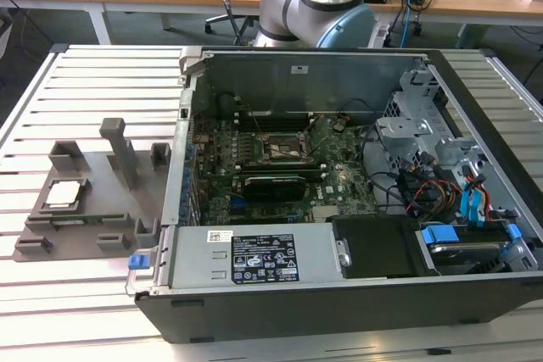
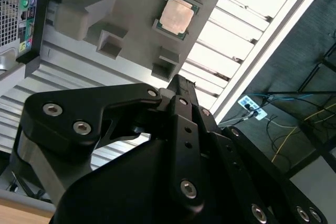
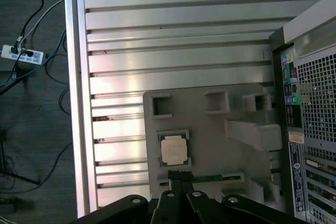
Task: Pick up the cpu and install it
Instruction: 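Reach for the cpu, then pick up the cpu and move it towards the insertion slot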
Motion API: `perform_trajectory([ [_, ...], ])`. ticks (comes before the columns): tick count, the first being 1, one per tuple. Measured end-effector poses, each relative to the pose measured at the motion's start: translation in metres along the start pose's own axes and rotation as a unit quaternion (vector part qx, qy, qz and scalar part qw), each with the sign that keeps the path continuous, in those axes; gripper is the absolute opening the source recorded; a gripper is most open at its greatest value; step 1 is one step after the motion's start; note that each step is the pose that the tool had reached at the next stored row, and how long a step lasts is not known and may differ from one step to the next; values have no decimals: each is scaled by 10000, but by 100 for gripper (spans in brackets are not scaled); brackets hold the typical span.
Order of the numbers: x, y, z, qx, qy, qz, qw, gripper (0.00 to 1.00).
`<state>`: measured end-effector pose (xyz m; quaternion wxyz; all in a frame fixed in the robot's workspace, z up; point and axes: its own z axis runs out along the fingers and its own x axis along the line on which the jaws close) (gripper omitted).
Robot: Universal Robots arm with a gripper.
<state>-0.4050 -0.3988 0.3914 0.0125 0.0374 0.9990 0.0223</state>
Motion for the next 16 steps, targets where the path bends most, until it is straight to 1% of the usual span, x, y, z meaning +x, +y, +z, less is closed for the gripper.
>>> perform_trajectory([
  [3,27,-3,-1,0,0,0,10000,11],
  [16,31,-2,-1,0,0,0,10000,11],
])
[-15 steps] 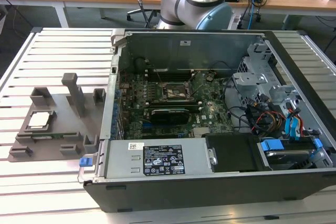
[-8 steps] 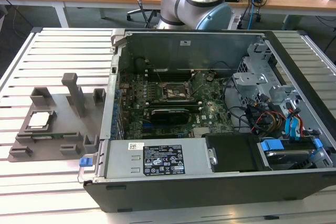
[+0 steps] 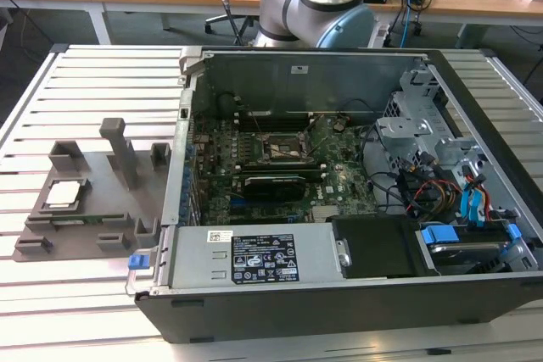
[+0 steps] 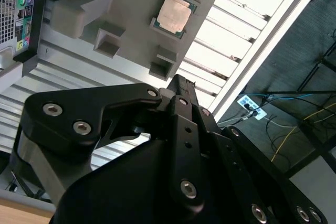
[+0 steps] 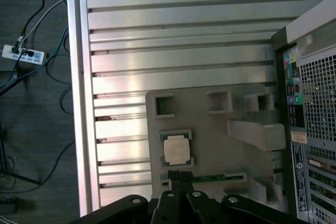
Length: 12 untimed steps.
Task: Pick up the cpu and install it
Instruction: 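Pick up the cpu and move it towards the insertion slot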
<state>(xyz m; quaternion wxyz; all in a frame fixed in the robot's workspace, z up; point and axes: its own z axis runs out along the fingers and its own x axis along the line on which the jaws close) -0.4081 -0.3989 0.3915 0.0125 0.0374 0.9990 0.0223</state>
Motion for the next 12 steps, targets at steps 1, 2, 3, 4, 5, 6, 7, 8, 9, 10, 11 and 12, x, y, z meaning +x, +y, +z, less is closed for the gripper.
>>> perform_trajectory([
  [1,0,0,0,0,0,0,10000,11],
  [2,0,0,0,0,0,0,10000,11],
  [3,1,0,0,0,0,0,10000,17],
  [4,1,0,0,0,0,0,10000,17],
  [5,1,0,0,0,0,0,10000,17],
  [6,1,0,0,0,0,0,10000,23],
  [7,1,0,0,0,0,0,10000,36],
  [8,2,0,0,0,0,0,10000,48],
  [9,2,0,0,0,0,0,10000,60],
  [10,3,0,0,1,0,0,10000,66],
  [11,5,1,0,56,-2,-7,10000,66],
  [12,3,0,0,285,-10,-80,9996,66],
])
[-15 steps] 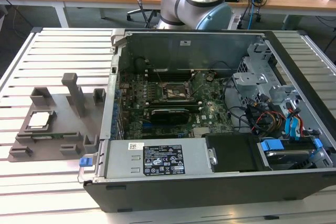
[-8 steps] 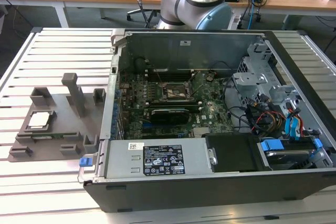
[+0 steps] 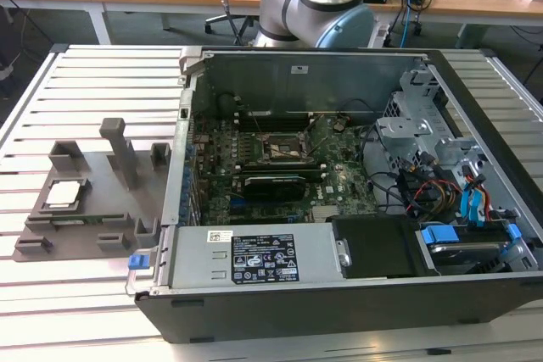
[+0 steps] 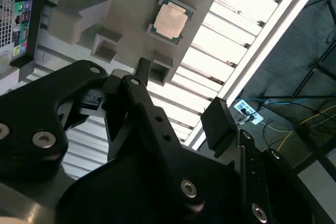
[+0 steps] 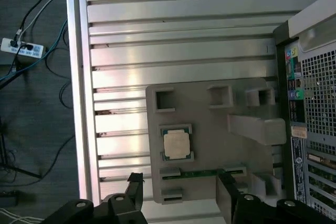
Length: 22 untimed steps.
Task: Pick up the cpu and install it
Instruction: 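Pick up the cpu and move it towards the insertion slot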
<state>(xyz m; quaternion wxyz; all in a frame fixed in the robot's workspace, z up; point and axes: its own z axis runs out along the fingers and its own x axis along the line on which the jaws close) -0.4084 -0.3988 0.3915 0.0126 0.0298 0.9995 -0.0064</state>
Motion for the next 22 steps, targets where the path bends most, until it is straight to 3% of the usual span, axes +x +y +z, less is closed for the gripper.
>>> perform_trajectory([
  [1,0,0,2,38,-5,-81,10000,66],
  [4,0,0,7,32,-10,-437,9990,66],
  [22,-25,2,71,31,-10,-447,9990,66],
])
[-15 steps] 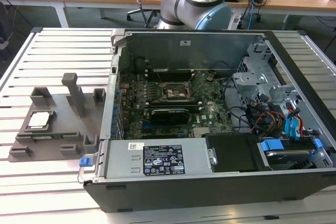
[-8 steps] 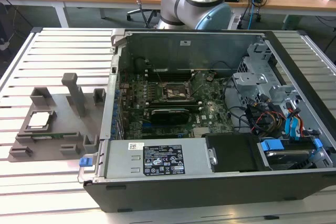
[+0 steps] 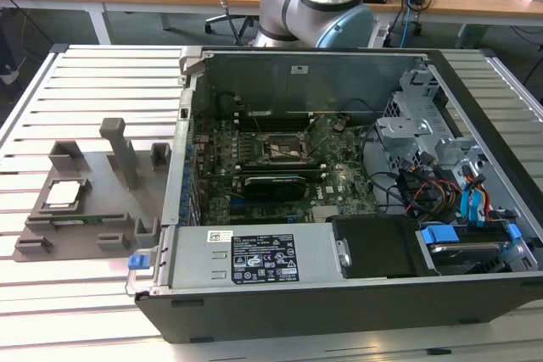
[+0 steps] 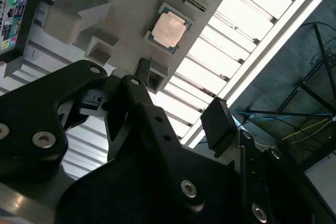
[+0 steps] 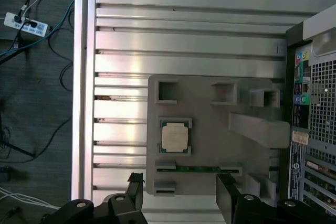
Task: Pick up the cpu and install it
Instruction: 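Pick up the cpu and move it towards the insertion slot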
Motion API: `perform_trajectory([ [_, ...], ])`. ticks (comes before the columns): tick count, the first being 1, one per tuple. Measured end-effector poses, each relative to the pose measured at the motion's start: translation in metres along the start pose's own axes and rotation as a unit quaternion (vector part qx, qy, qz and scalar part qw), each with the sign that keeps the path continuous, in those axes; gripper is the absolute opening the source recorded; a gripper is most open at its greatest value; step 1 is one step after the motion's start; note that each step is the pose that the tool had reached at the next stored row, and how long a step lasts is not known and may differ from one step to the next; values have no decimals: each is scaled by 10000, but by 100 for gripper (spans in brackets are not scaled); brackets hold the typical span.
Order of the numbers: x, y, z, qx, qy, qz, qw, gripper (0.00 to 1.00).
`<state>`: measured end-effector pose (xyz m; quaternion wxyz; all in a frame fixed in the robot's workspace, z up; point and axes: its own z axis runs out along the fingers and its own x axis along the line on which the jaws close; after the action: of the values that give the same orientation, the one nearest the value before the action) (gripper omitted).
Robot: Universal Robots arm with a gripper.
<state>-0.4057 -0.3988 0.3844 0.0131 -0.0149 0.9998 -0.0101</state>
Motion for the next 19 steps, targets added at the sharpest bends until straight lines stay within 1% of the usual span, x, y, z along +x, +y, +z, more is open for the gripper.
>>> perform_trajectory([
  [3,-3,0,27,0,0,0,10000,66],
  [19,-12,2,111,0,0,0,10000,66],
])
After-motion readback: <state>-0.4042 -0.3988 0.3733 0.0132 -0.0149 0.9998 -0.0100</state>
